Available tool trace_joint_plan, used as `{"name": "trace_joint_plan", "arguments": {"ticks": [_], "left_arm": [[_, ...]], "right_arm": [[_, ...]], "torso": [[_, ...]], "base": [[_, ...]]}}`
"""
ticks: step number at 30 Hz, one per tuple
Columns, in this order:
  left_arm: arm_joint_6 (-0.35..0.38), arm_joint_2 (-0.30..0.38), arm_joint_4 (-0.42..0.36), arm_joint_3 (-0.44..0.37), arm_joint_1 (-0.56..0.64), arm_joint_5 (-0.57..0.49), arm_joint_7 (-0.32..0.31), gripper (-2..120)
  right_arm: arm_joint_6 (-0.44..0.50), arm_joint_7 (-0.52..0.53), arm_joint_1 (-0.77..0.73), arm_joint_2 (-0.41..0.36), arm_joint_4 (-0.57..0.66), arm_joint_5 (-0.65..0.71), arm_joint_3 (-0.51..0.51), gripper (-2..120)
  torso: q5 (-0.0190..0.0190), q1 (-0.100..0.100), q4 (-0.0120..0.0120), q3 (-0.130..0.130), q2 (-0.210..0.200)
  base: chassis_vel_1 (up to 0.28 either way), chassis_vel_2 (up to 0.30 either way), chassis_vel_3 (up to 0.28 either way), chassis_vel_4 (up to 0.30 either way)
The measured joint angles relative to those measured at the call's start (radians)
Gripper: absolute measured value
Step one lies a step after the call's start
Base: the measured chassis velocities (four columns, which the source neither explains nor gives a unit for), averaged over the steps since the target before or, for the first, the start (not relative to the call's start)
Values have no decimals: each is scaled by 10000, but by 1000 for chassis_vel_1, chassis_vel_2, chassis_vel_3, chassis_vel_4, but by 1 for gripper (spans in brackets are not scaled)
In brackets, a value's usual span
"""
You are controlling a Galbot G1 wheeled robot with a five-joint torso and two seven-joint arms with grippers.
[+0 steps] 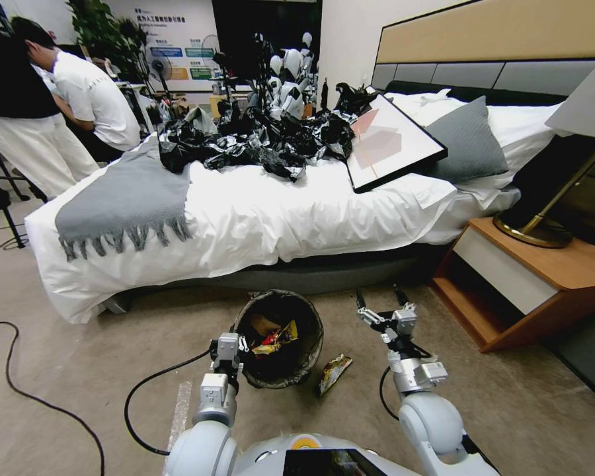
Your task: Pick up the trash bin, then pick up the garbage from the floor and place it into the trash bin.
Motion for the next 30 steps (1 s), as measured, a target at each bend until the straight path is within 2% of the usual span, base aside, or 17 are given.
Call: {"name": "trace_joint_plan", "arguments": {"ticks": [3, 6, 19, 30], "left_arm": [[2, -13, -18, -7, -5, 10, -3, 0], [7, -48, 9, 30, -47, 28, -6, 0], [11, -39, 37, 21, -31, 26, -6, 0], [27, -23, 4, 10, 6, 8, -5, 0]], "right_arm": [[-853, 150, 356, -269, -921, 549, -325, 100], [-1113, 159, 476, -376, -1423, 648, -605, 100], [-1608, 347, 1258, -36, -3177, 629, -1660, 100], [-1472, 265, 1914, 448, -4742, 453, -1773, 100]], "torso": [[-1, 0, 1, 0, 0], [0, 0, 0, 0, 0], [0, 0, 1, 0, 0], [-1, 0, 1, 0, 0]], "base": [[0, 0, 0, 0], [0, 0, 0, 0], [0, 0, 0, 0], [0, 0, 0, 0]]}}
